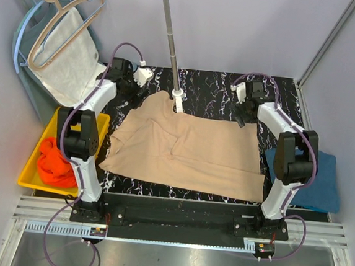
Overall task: Fold and stack the t-shirts
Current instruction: Fold the tshirt
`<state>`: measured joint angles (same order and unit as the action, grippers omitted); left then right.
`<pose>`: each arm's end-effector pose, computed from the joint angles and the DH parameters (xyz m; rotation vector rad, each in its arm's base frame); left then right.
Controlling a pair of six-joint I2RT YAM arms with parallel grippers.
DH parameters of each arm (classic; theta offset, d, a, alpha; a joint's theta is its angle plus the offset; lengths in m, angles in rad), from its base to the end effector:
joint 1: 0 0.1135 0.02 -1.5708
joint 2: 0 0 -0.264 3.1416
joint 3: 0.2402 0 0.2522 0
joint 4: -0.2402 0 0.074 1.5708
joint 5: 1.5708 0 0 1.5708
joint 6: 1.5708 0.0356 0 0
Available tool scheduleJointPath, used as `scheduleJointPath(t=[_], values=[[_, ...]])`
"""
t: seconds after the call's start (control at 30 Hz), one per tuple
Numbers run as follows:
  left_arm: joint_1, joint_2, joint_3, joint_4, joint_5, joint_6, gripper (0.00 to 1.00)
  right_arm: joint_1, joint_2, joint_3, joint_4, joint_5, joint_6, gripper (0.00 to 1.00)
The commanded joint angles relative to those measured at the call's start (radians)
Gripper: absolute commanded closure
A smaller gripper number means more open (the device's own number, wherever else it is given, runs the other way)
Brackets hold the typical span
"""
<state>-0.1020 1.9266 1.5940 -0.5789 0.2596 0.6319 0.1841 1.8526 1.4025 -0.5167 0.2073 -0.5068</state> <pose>0.4263 -0.0528 0.2520 0.9770 2.2382 -0.0888 0.3964 0.0664 0.2250 -0.7861 2.4285 -0.3896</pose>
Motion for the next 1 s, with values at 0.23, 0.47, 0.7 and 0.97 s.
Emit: scheduleJointPath(t=[0.23, 0.47, 0.7, 0.97], values=[[-0.010, 0.213, 0.322, -0.098, 0.082, 0.048, 0.01, -0.094, 0.125, 0.072, -0.006, -0.158, -0.029, 0.08], [-0.038, 0.396, 0.527, -0.127, 0.096, 0.060, 0.01, -0.106, 0.140, 0.070, -0.003, -0.172, -0.030, 0.09], [-0.074, 0.465, 0.566, -0.108, 0.145, 0.187, 0.02, -0.106, 0.135, 0.047, -0.003, -0.184, -0.032, 0.10], [-0.097, 0.511, 0.596, -0.076, 0.196, 0.261, 0.06, -0.107, 0.128, 0.001, 0.007, -0.198, -0.035, 0.12]])
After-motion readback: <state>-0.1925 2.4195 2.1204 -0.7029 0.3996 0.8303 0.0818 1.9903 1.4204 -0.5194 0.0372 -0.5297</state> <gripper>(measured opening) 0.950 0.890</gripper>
